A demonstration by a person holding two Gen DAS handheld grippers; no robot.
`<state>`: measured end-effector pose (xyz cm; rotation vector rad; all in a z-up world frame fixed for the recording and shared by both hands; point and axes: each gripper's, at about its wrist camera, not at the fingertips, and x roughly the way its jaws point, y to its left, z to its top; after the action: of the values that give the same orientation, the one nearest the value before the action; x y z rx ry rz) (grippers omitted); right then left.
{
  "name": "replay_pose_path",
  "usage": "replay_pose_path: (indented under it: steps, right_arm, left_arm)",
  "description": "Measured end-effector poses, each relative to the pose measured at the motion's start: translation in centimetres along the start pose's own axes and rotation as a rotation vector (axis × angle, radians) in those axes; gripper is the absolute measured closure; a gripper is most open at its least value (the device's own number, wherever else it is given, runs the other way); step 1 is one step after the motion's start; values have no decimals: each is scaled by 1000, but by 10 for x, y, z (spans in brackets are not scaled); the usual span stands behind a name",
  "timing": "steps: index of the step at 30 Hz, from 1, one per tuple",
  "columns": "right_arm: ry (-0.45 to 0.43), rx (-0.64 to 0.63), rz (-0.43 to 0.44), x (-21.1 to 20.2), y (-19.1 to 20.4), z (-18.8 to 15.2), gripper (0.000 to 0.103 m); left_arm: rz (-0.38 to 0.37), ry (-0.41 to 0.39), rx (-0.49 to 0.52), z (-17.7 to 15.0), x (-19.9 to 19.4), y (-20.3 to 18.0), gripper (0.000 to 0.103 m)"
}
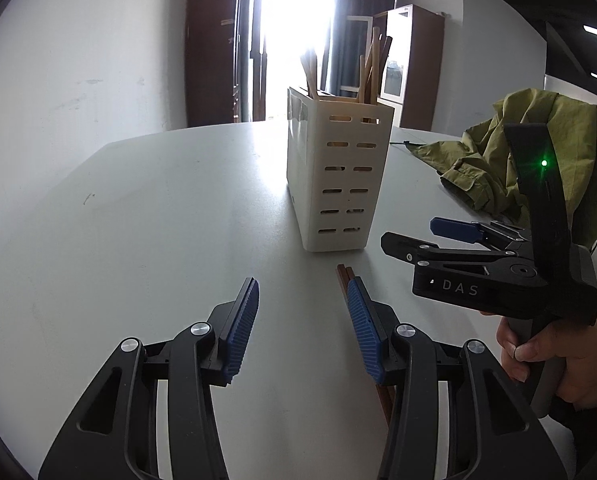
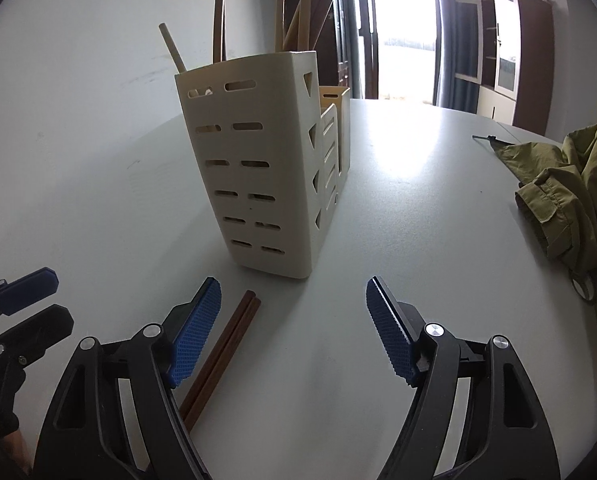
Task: Organize utensils
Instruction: 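Lower both open tools onto the two brown chopsticks beside the holder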
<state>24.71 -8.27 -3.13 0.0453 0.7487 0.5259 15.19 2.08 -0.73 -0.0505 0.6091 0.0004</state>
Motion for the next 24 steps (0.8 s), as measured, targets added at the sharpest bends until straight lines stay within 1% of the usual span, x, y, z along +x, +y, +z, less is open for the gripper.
replay_pose_path:
  steps: [13, 21, 24]
  right_arm:
    - [142, -8, -6, 30, 10, -13, 28]
    - [196, 3, -29, 44, 2, -14, 28]
    - [204, -3, -33, 46, 4, -14, 28]
  left_arm:
    - [4, 0, -1, -1, -2, 6, 57]
    - [5, -3, -15, 1, -6, 14, 57]
    - [2, -4, -17, 1, -7, 15, 57]
